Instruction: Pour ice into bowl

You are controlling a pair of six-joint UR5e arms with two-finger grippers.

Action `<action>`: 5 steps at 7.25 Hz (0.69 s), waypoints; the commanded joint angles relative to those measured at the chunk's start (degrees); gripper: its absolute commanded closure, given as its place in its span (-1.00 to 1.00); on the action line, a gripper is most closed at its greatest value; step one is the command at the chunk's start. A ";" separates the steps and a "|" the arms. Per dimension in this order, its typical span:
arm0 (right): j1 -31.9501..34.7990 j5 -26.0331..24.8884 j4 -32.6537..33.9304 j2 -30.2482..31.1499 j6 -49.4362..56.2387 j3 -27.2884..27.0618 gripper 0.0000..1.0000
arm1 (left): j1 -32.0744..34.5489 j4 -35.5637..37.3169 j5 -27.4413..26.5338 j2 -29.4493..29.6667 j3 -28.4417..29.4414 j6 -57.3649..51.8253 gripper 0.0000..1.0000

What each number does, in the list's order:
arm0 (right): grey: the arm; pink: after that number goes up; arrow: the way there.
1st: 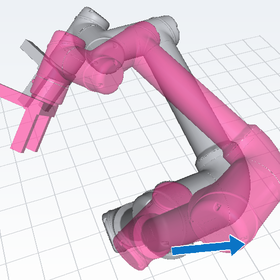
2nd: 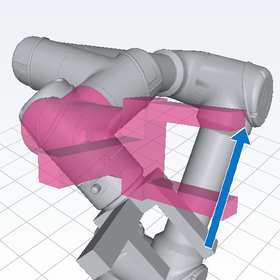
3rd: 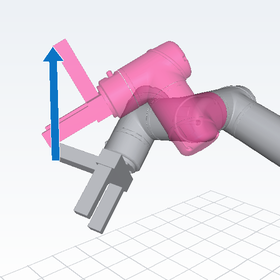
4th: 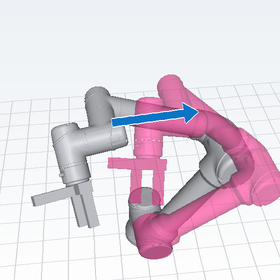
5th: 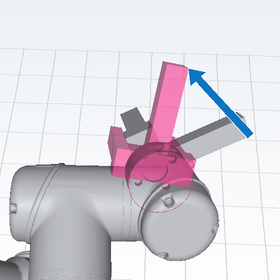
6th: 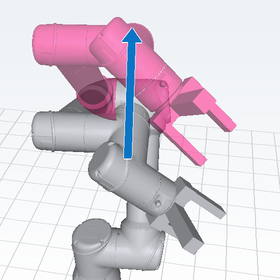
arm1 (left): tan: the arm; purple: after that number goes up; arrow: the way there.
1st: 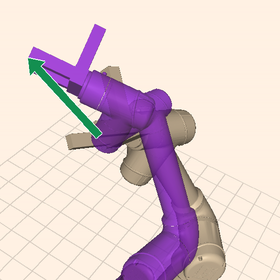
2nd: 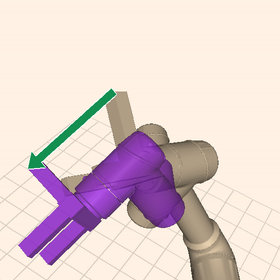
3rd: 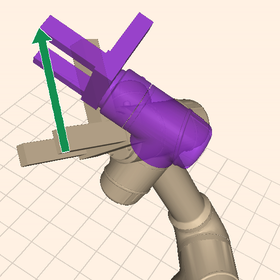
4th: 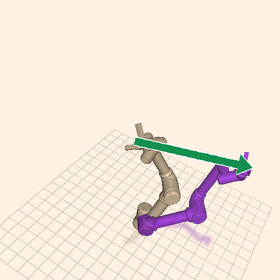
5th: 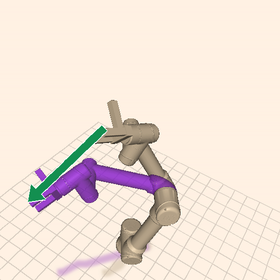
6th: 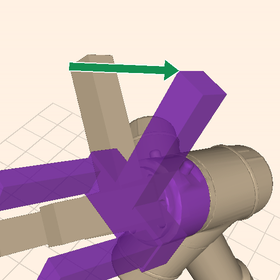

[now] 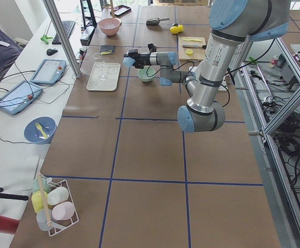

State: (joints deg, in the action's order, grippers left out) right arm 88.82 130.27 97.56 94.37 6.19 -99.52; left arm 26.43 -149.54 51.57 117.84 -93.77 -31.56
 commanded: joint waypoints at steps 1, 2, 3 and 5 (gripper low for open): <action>0.03 0.07 -0.09 -0.24 -0.04 -0.32 -1.00 | 12.01 -0.05 23.32 -5.66 -1.76 16.42 1.00; 0.03 -0.02 -0.09 -0.24 0.05 -0.41 -1.00 | 15.90 0.65 27.75 -7.17 -2.90 22.88 1.00; 0.03 -0.02 -0.09 -0.24 -0.04 -1.54 -1.00 | 19.94 3.01 37.02 -8.84 -2.65 28.00 1.00; 0.03 0.07 -0.09 -0.59 -0.13 -1.99 -1.00 | 25.60 4.62 42.65 -14.71 -5.02 35.99 1.00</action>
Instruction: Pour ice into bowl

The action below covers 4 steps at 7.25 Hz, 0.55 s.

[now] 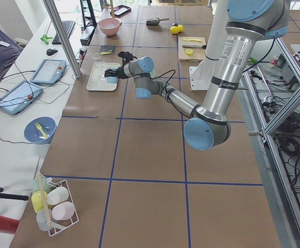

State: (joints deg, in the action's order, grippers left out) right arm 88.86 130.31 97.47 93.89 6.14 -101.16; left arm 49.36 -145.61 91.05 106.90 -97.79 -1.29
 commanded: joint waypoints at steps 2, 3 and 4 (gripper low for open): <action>0.00 0.47 0.00 -0.11 -0.51 -2.97 -1.00 | 2.59 -10.74 3.09 -11.75 -0.84 14.71 1.00; -0.09 0.47 -0.09 -0.03 -0.86 -4.12 -1.00 | 2.59 -20.75 2.82 -17.11 0.39 18.04 1.00; -0.09 0.47 -0.09 -0.03 -1.04 -5.35 -1.00 | 2.59 -27.99 2.56 -20.90 2.66 22.34 1.00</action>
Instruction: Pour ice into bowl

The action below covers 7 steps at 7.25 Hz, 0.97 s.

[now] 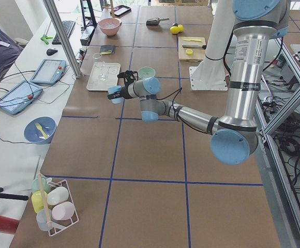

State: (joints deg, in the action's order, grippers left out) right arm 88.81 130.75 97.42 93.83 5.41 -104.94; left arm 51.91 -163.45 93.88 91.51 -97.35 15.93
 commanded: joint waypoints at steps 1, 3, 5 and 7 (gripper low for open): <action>-0.13 0.55 -0.47 -0.05 -0.31 -2.11 -1.00 | 0.03 -17.19 -3.67 -7.98 5.04 8.47 1.00; -0.91 1.96 -4.95 0.03 -3.36 -1.85 -1.00 | -1.45 -21.82 -14.76 -9.32 9.45 21.48 1.00; -1.88 1.87 -7.75 0.29 -5.32 -1.59 -1.00 | -5.04 -22.52 -19.74 -9.68 11.29 27.98 0.98; -1.89 1.70 -7.85 0.21 -5.15 -1.59 -1.00 | -16.17 -22.36 -34.65 -9.33 12.01 34.84 0.98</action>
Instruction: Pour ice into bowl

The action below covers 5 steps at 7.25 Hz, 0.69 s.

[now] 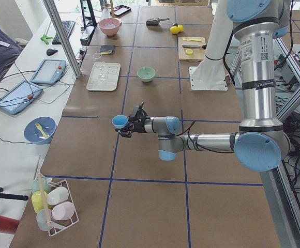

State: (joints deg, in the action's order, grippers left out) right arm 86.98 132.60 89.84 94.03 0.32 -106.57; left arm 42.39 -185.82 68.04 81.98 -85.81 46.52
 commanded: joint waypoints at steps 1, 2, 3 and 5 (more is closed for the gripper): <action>-0.06 -0.23 -0.28 0.02 -0.06 0.05 -1.00 | -9.58 -0.16 -14.28 0.54 1.51 4.46 0.97; 0.03 -0.23 -0.28 0.02 -0.06 0.05 -1.00 | -11.87 -0.33 -18.51 0.89 2.65 4.46 0.95; -0.06 -0.23 -0.28 0.02 -0.15 0.13 -1.00 | -13.72 -0.42 -21.86 2.81 5.71 5.50 0.95; 0.03 -0.32 -0.28 0.02 -0.06 0.13 -1.00 | -18.55 -0.16 -26.02 5.11 9.68 7.10 0.73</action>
State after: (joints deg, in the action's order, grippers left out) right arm 86.95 132.31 89.56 94.04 0.20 -106.45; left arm 26.41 -186.11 44.23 86.09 -78.07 52.98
